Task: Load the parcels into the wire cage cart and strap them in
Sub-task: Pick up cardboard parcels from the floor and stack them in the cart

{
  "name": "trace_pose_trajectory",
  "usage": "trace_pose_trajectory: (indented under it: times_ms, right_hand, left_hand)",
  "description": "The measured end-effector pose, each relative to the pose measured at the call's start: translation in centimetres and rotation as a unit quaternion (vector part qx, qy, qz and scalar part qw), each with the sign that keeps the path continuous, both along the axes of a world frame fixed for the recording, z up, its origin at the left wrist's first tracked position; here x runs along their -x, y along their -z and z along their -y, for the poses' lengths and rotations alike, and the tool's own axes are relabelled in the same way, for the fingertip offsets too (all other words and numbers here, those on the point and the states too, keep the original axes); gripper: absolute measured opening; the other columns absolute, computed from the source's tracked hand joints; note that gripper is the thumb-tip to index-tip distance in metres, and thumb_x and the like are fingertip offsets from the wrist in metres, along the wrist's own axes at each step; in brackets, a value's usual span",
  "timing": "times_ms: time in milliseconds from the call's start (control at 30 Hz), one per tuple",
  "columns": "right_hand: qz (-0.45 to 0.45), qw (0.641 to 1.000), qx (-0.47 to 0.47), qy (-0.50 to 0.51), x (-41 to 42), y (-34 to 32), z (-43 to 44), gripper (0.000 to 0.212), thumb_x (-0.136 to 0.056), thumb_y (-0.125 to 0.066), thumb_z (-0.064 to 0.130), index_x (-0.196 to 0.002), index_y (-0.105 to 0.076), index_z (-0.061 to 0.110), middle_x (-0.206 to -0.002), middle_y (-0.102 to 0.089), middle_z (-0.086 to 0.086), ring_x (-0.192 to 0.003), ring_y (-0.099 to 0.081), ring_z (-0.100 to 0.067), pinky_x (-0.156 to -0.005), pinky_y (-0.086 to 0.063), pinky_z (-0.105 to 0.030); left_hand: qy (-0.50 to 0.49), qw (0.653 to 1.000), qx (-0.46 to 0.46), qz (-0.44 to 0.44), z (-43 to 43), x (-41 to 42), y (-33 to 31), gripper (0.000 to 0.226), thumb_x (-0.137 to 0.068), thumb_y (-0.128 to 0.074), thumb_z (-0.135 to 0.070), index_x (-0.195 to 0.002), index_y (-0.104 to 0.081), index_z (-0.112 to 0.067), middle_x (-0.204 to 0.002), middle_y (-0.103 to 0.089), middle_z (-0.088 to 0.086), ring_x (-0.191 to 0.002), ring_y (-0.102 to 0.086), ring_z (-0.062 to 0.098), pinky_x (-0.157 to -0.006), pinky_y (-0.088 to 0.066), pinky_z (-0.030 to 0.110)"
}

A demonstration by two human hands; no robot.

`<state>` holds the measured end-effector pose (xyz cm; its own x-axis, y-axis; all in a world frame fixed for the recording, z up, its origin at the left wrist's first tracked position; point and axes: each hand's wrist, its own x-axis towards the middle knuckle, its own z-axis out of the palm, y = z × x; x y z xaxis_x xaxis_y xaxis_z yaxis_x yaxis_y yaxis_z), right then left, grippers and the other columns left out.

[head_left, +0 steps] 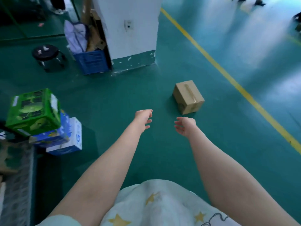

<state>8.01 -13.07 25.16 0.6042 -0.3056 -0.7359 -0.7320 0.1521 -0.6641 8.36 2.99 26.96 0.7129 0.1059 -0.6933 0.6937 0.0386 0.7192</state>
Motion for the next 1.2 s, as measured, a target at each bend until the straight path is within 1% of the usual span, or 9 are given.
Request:
trace_pose_trajectory:
  times_ms: [200, 367, 500, 633, 700, 767, 933, 1100, 1200]
  right_hand:
    - [-0.02, 0.998, 0.007, 0.06, 0.0, 0.3, 8.1, 0.025, -0.096, -0.043, 0.005, -0.116, -0.058, 0.005, -0.075, -0.055, -0.006, -0.061, -0.051, -0.018, -0.055, -0.045, -0.028]
    - [-0.031, 0.995, -0.004, 0.093, -1.7, 1.3, 11.4, 0.018, -0.096, -0.041, 0.005, -0.104, -0.057, 0.008, -0.076, -0.056, -0.005, -0.063, -0.052, -0.018, -0.067, -0.047, -0.032]
    - [-0.029, 0.993, 0.002, 0.117, -5.9, 1.8, 14.5, 0.018, -0.096, -0.041, 0.004, -0.099, -0.058, 0.008, -0.077, -0.057, -0.005, -0.064, -0.053, -0.018, -0.072, -0.046, -0.031]
    - [-0.03, 0.991, 0.004, 0.132, -11.3, 2.5, 17.1, 0.016, -0.096, -0.043, 0.005, -0.099, -0.058, 0.008, -0.077, -0.057, -0.005, -0.065, -0.054, -0.018, -0.073, -0.047, -0.031]
    - [-0.04, 0.99, 0.003, 0.138, -14.4, 3.1, 18.3, 0.016, -0.096, -0.043, 0.005, -0.1, -0.059, 0.008, -0.077, -0.057, -0.006, -0.065, -0.054, -0.018, -0.072, -0.046, -0.031]
    - [-0.053, 0.988, -0.003, 0.142, -17.4, 3.7, 19.1, 0.018, -0.096, -0.043, 0.005, -0.104, -0.06, 0.007, -0.077, -0.057, -0.006, -0.065, -0.054, -0.018, -0.072, -0.046, -0.031]
    - [-0.078, 0.985, -0.026, 0.152, -24.8, 5.1, 20.9, 0.021, -0.096, -0.048, 0.008, -0.111, -0.061, 0.004, -0.08, -0.059, -0.009, -0.06, -0.052, -0.018, -0.064, -0.048, -0.034]
    - [-0.105, 0.982, -0.034, 0.151, -31.2, 7.4, 23.4, 0.021, -0.096, -0.049, 0.009, -0.111, -0.063, 0.005, -0.078, -0.059, -0.007, -0.061, -0.053, -0.018, -0.054, -0.047, -0.028]
    - [-0.113, 0.981, -0.043, 0.149, -35.0, 9.8, 25.6, 0.021, -0.096, -0.049, 0.011, -0.111, -0.062, 0.006, -0.08, -0.059, -0.006, -0.06, -0.053, -0.017, -0.053, -0.046, -0.027]
  left_hand:
    - [0.038, 0.999, -0.001, -0.035, 7.2, -1.5, 1.1, 0.035, -0.09, -0.043, -0.001, -0.115, -0.061, -0.016, -0.105, -0.054, 0.0, -0.094, -0.054, 0.018, -0.084, -0.043, 0.035]
    - [0.046, 0.997, 0.012, -0.057, 10.5, -4.7, 1.6, 0.036, -0.089, -0.042, 0.0, -0.116, -0.06, -0.015, -0.107, -0.054, 0.002, -0.095, -0.054, 0.019, -0.084, -0.043, 0.035]
    - [0.067, 0.996, -0.002, -0.052, 13.6, -9.7, 2.0, 0.037, -0.09, -0.041, 0.0, -0.118, -0.06, -0.015, -0.105, -0.053, 0.002, -0.094, -0.054, 0.019, -0.083, -0.042, 0.035]
    - [0.091, 0.994, -0.018, -0.062, 16.3, -15.0, 2.9, 0.037, -0.09, -0.041, 0.0, -0.119, -0.06, -0.014, -0.114, -0.057, 0.004, -0.093, -0.054, 0.018, -0.082, -0.042, 0.034]
    - [0.104, 0.992, -0.036, -0.066, 17.6, -18.5, 3.2, 0.037, -0.091, -0.042, 0.0, -0.119, -0.06, -0.015, -0.127, -0.056, 0.005, -0.093, -0.054, 0.018, -0.082, -0.043, 0.034]
    - [0.111, 0.99, -0.054, -0.074, 18.7, -22.1, 3.1, 0.037, -0.091, -0.042, 0.0, -0.119, -0.06, -0.016, -0.131, -0.055, 0.004, -0.093, -0.054, 0.017, -0.081, -0.043, 0.033]
    - [0.139, 0.984, -0.094, -0.058, 21.2, -30.8, 3.4, 0.036, -0.092, -0.041, -0.001, -0.117, -0.061, -0.017, -0.13, -0.056, 0.003, -0.094, -0.055, 0.017, -0.083, -0.043, 0.032]
    - [0.16, 0.978, -0.125, -0.056, 24.7, -38.5, 4.7, 0.032, -0.092, -0.042, -0.002, -0.11, -0.061, -0.02, -0.126, -0.056, 0.001, -0.095, -0.056, 0.016, -0.082, -0.044, 0.032]
    - [0.17, 0.973, -0.144, -0.057, 27.4, -43.0, 6.7, 0.027, -0.093, -0.042, -0.003, -0.102, -0.06, -0.022, -0.12, -0.056, -0.001, -0.094, -0.056, 0.016, -0.082, -0.044, 0.032]
